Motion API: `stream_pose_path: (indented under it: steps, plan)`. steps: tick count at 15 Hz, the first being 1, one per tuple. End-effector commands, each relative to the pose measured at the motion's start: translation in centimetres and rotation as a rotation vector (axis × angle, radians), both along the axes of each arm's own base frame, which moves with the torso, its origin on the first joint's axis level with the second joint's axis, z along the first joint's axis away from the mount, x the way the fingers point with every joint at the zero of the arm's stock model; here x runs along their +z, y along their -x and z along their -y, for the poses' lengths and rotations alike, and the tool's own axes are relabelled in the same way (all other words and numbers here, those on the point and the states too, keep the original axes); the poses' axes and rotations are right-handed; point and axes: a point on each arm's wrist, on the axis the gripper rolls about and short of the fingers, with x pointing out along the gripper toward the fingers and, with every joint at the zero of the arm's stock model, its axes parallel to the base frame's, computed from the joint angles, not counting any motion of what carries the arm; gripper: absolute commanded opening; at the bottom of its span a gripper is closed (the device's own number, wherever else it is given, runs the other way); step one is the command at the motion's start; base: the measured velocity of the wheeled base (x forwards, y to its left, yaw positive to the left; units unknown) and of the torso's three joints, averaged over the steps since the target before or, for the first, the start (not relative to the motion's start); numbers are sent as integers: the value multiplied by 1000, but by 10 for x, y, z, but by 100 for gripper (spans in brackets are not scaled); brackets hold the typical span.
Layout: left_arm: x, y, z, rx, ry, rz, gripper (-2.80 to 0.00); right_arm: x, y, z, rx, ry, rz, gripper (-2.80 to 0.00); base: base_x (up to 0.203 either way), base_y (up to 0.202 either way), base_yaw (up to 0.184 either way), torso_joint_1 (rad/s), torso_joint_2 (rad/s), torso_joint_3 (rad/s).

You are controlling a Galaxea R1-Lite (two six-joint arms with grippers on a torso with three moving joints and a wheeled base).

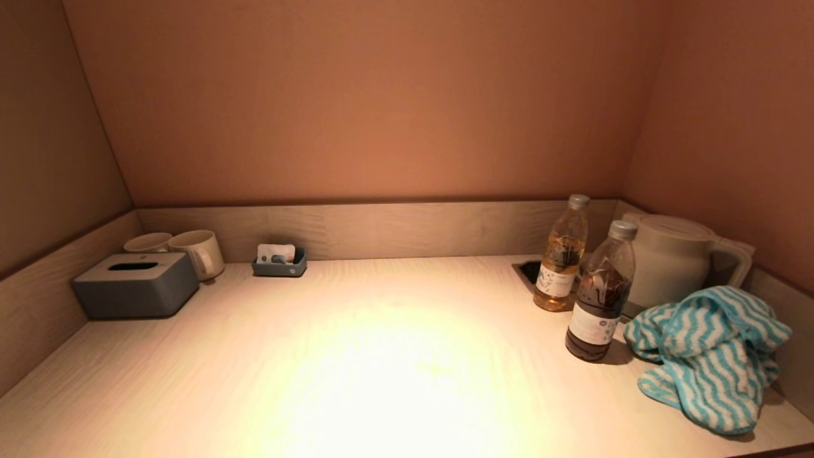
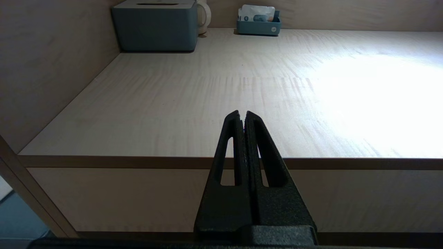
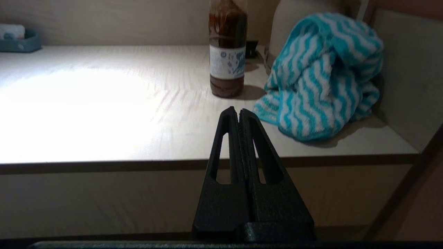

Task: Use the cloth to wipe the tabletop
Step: Pick up the tablecloth

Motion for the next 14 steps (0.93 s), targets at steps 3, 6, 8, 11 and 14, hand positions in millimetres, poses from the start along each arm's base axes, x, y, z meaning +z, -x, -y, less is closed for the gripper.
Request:
stream_pose_path:
  steps: [3,6,8,11,14]
  plan:
    - [0,0,0,1,1,1,-280,37,15,0,9,11,71,-280,0,0,0,0,0,0]
    - [0,0,0,1,1,1,-280,71,9,0,4,11,-12,-280,0,0,0,0,0,0]
    - [0,0,0,1,1,1,-280,93,-15,0,-13,1,-128,-280,0,0,0,0,0,0]
    - [0,0,0,1,1,1,-280,122,-68,3,-71,-24,-310,-280,0,0,0,0,0,0]
    - [0,0,0,1,1,1,-280,135,-128,6,-153,-37,-473,-280,0,0,0,0,0,0]
